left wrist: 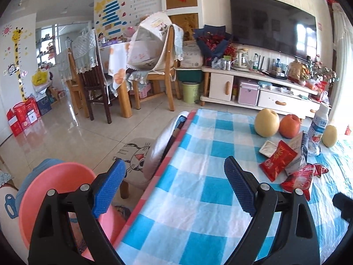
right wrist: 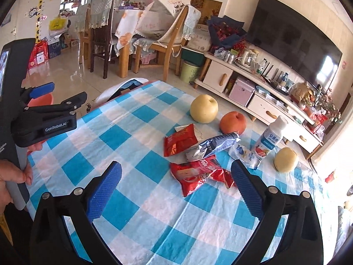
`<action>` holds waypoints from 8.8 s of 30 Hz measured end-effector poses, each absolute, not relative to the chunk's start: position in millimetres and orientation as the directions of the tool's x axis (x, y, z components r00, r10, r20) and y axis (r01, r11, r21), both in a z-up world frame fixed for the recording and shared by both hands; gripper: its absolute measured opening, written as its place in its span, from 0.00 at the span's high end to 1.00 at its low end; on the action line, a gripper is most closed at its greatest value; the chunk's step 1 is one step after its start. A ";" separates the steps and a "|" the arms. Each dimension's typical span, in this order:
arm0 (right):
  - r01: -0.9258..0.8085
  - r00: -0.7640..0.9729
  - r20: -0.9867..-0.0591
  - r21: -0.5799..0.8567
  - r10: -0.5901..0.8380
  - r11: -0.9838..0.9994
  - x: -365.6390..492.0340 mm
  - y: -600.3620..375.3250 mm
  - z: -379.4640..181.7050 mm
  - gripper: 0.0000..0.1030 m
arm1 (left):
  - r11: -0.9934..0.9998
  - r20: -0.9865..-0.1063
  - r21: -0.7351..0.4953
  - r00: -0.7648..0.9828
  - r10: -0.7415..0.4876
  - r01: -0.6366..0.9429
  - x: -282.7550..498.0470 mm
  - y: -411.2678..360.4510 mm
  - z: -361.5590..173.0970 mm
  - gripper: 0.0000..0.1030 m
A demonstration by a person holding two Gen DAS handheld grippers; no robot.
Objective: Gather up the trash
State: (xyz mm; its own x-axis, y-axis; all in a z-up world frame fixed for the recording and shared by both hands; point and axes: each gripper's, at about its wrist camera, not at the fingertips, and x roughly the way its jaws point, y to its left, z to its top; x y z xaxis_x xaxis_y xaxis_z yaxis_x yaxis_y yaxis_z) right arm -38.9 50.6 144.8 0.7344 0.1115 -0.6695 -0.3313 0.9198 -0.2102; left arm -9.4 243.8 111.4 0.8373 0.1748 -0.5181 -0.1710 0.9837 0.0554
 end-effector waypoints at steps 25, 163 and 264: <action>0.075 0.682 -0.723 0.221 0.112 0.972 41.9 -139.8 128.0 0.05 | 0.980 -0.563 -0.105 0.802 -0.200 0.171 25.8 149.3 99.9 0.11; -0.294 0.510 -0.843 0.014 0.170 0.956 134.4 -80.8 33.6 0.42 | 0.854 -0.766 -0.319 0.420 -0.488 0.410 53.2 109.9 29.6 0.65; -0.118 0.615 -0.764 0.158 0.197 0.980 -64.9 -12.6 54.1 0.78 | 0.890 -0.774 -0.273 0.467 -0.429 0.365 -103.6 154.4 27.0 0.21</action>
State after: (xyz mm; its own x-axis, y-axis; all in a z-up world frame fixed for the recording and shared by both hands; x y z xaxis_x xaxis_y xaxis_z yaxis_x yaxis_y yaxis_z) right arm -64.9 -12.6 54.1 0.6147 0.1966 -0.7638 -0.1175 0.9805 0.1578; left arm -103.6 154.4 27.0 0.4668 -0.4286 -0.7735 0.3654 0.8900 -0.2727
